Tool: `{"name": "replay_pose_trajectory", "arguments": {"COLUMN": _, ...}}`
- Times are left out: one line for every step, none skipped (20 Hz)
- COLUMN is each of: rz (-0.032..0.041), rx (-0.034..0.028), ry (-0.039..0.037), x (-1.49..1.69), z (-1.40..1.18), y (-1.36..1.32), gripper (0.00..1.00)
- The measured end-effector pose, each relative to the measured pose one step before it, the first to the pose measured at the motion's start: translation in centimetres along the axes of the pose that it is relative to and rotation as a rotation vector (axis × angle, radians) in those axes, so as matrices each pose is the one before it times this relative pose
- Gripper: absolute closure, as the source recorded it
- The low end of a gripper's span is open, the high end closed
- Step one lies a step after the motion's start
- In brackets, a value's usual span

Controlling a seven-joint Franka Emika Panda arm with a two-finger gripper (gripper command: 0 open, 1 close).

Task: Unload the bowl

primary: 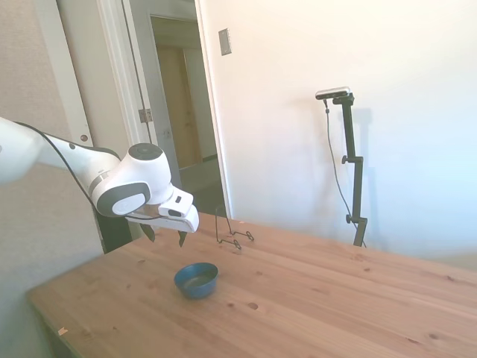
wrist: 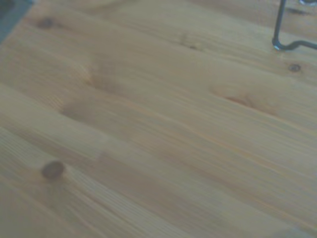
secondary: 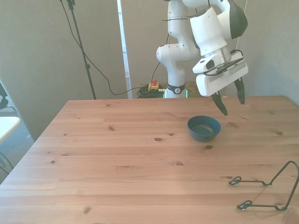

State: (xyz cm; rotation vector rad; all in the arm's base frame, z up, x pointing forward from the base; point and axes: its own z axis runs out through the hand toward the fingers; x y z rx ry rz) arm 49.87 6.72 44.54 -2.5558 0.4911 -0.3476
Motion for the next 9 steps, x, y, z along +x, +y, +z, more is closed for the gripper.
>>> {"name": "replay_pose_trajectory", "arguments": {"rz": 0.02004, "rx": 0.02528, "ry": -0.00352, "x": -0.335, "z": -0.028, "y": 0.097, "gripper": 0.0}}
{"name": "replay_pose_trajectory", "arguments": {"rz": 0.01939, "rx": 0.018, "ry": -0.00405, "x": -0.397, "z": 0.015, "y": 0.104, "gripper": 0.0}}
{"name": "replay_pose_trajectory", "arguments": {"rz": 0.01033, "rx": 0.00786, "ry": -0.00354, "x": -0.435, "z": 0.015, "y": 0.043, "gripper": 0.0}}
{"name": "replay_pose_trajectory", "arguments": {"rz": 0.00285, "rx": 0.00122, "ry": -0.00358, "x": -0.455, "z": 0.063, "y": -0.067, "gripper": 0.0}}
{"name": "replay_pose_trajectory", "arguments": {"rz": 0.00221, "rx": 0.00086, "ry": -0.00124, "x": -0.4, "z": -0.033, "y": -0.241, "gripper": 0.0}}
{"name": "replay_pose_trajectory", "arguments": {"rz": 0.0033, "rx": 0.00091, "ry": -0.00116, "x": -0.326, "z": 0.007, "y": -0.36, "gripper": 0.0}}
{"name": "replay_pose_trajectory", "arguments": {"rz": 0.00413, "rx": 0.00136, "ry": -0.00119, "x": -0.275, "z": 0.014, "y": -0.414, "gripper": 0.0}}
{"name": "replay_pose_trajectory", "arguments": {"rz": 0.0042, "rx": 0.00077, "ry": -0.00167, "x": -0.194, "z": 0.072, "y": -0.358, "gripper": 0.0}}
{"name": "replay_pose_trajectory", "arguments": {"rz": 0.00592, "rx": 0.00079, "ry": -0.00142, "x": -0.148, "z": 0.07, "y": -0.325, "gripper": 0.0}}
